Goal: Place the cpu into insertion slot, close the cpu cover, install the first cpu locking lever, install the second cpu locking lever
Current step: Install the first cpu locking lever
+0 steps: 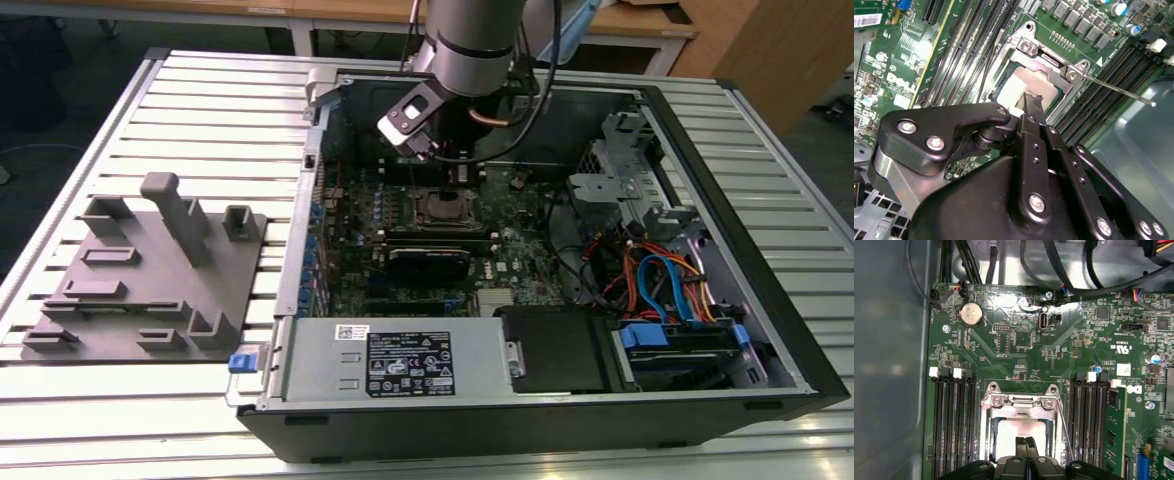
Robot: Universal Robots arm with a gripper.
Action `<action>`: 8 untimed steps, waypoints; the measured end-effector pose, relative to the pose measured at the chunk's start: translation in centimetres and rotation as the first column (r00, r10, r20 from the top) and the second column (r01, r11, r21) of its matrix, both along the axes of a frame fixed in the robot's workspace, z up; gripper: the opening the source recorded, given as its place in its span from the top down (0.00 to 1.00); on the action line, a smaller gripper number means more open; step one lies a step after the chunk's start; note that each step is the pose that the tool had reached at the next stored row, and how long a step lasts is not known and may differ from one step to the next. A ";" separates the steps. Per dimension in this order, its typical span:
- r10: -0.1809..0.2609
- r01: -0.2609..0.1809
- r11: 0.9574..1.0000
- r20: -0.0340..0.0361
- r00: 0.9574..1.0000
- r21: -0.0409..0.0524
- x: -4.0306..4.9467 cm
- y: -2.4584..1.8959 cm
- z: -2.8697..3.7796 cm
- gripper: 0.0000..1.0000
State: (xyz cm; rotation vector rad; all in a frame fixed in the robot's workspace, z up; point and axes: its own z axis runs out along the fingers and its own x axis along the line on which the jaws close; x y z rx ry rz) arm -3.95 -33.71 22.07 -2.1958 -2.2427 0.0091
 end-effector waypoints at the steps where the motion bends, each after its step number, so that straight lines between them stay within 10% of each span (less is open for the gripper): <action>1: 0.000 0.000 1.000 0.000 1.000 0.000 0.00 0.00 0.19 0.90; 8: 0.000 0.000 1.000 0.000 1.000 0.000 0.00 0.00 1.48 0.90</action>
